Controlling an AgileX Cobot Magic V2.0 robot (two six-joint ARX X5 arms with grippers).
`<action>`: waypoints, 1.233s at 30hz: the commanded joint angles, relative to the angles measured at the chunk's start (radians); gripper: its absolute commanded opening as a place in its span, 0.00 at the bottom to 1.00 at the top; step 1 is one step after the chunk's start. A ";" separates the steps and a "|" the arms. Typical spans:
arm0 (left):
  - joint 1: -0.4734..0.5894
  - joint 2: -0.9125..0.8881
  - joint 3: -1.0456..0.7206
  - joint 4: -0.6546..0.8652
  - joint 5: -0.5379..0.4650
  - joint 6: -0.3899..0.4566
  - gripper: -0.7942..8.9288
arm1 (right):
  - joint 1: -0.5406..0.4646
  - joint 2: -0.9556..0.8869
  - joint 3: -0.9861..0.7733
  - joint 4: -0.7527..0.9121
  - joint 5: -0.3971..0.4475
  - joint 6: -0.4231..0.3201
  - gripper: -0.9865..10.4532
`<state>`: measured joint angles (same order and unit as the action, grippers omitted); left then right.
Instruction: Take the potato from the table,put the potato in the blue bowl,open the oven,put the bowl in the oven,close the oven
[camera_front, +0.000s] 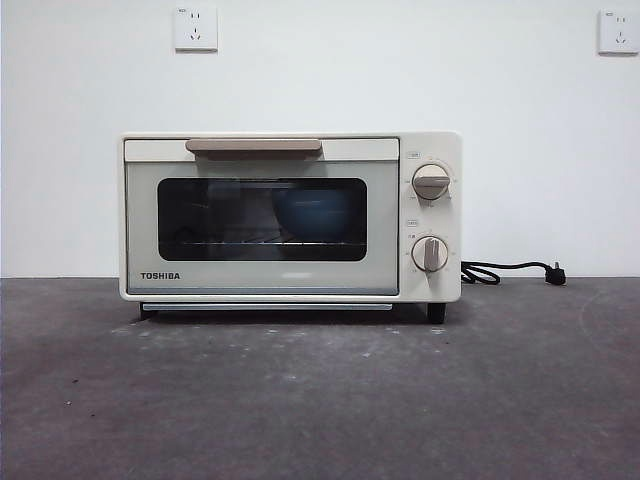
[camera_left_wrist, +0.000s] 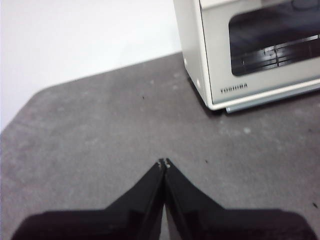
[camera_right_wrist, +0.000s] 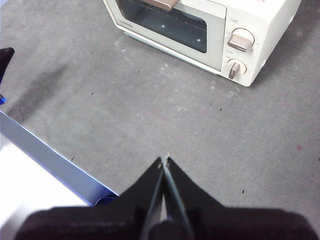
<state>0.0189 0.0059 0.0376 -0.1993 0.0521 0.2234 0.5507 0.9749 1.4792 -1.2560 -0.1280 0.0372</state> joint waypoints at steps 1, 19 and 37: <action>0.003 -0.004 -0.013 -0.036 0.003 -0.034 0.08 | 0.002 -0.003 0.003 0.005 0.003 0.002 0.09; 0.003 -0.003 -0.013 -0.034 0.001 -0.101 0.08 | 0.002 -0.003 0.003 0.005 0.003 0.002 0.09; 0.003 -0.003 -0.013 -0.034 0.000 -0.101 0.08 | -0.182 -0.111 -0.060 0.243 -0.043 -0.068 0.09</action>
<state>0.0189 0.0051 0.0372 -0.2379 0.0544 0.1295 0.3889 0.8867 1.4399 -1.0542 -0.1505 -0.0162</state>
